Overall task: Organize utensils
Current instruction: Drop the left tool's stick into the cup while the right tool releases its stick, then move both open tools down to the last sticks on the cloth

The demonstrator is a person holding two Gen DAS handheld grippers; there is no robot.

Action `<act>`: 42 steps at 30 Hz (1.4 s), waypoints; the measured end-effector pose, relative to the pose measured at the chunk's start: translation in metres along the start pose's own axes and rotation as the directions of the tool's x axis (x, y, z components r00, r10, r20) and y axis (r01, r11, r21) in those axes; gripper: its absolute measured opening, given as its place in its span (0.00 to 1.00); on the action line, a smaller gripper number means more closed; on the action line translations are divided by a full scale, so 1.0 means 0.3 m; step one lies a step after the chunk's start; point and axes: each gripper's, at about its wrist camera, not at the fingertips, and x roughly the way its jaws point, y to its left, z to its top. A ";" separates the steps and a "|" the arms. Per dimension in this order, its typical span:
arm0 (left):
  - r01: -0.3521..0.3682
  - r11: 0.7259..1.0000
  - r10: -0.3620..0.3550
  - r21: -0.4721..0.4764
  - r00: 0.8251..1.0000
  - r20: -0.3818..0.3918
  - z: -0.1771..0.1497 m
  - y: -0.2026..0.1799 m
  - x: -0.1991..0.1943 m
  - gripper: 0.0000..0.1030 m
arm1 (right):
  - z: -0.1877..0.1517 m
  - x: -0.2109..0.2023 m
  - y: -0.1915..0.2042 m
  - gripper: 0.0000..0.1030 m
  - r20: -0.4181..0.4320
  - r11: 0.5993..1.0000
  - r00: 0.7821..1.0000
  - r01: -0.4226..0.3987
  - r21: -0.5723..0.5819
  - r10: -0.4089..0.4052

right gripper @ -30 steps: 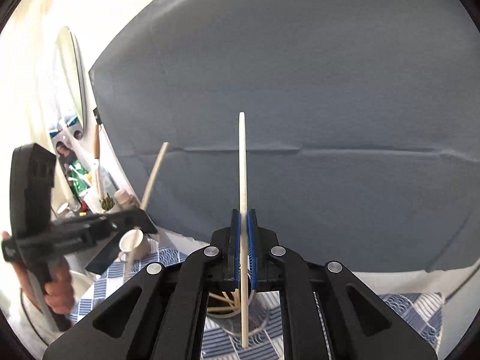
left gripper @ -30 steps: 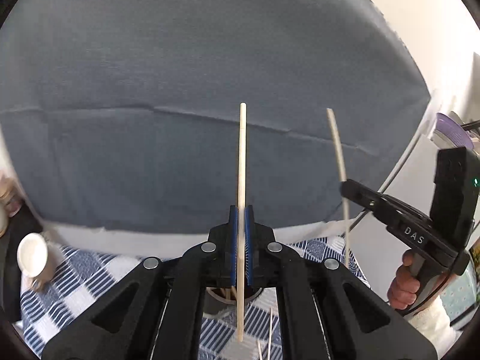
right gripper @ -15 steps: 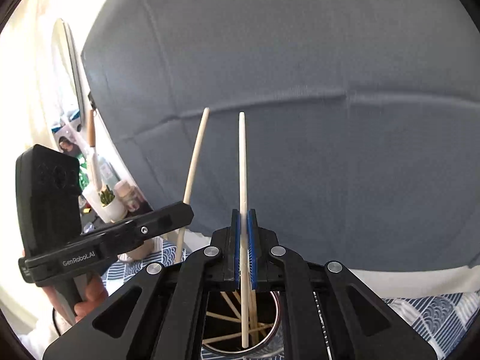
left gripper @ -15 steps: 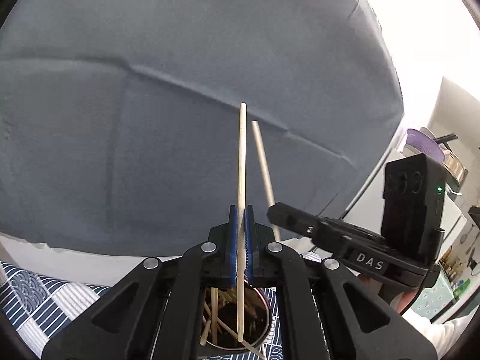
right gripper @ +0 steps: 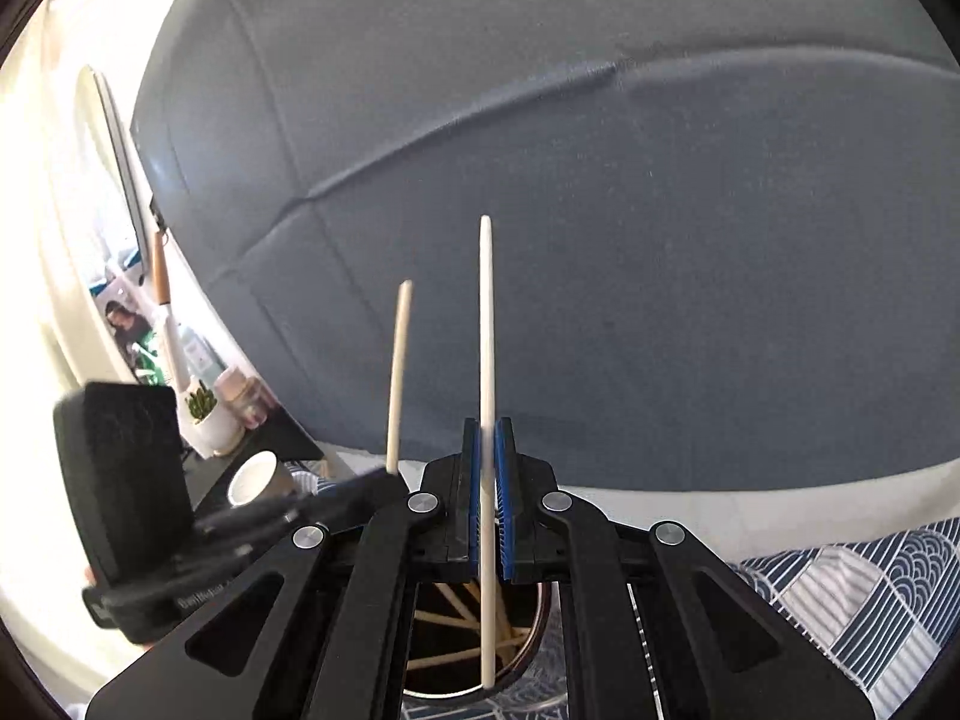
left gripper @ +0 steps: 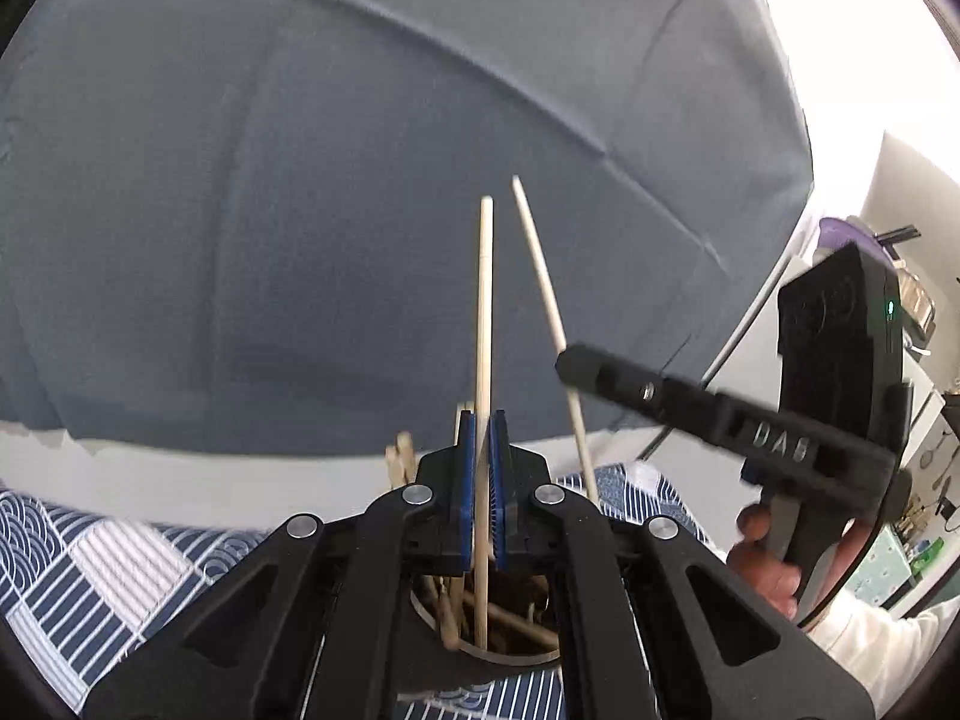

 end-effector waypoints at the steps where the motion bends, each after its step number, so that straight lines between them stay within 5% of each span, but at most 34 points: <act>1: -0.005 1.000 0.005 0.003 1.000 -0.004 -0.002 0.010 -0.009 0.05 | -0.002 -0.007 0.003 0.05 0.008 1.000 1.000 0.003 -0.001 -0.003; 19: -0.077 0.997 0.077 0.016 0.995 -0.061 -0.008 -0.002 -0.107 0.07 | -0.097 -0.036 0.022 0.09 -0.052 0.998 0.996 0.067 -0.018 -0.067; 20: -0.084 0.996 0.085 0.015 0.995 -0.061 -0.009 -0.005 -0.116 0.11 | -0.097 -0.044 0.018 0.12 -0.061 0.997 0.995 0.072 -0.014 -0.073; 23: -0.112 0.994 0.112 0.005 0.992 -0.049 -0.009 -0.022 -0.155 0.38 | -0.095 -0.085 -0.001 0.56 -0.066 0.995 0.993 0.100 0.014 -0.099; 28: -0.163 0.987 0.163 0.008 0.986 -0.027 -0.002 -0.062 -0.231 0.65 | -0.086 -0.194 -0.027 0.84 -0.041 0.989 0.989 0.145 0.042 -0.143; 35: -0.280 0.960 0.280 -0.004 0.959 -0.035 -0.004 -0.102 -0.301 0.91 | -0.066 -0.309 -0.048 0.85 -0.050 0.981 0.983 0.182 0.061 -0.179; 42: -0.380 0.923 0.384 0.060 0.919 -0.087 -0.064 -0.162 -0.317 0.94 | -0.076 -0.413 -0.063 0.86 -0.068 0.976 0.975 0.213 0.046 -0.210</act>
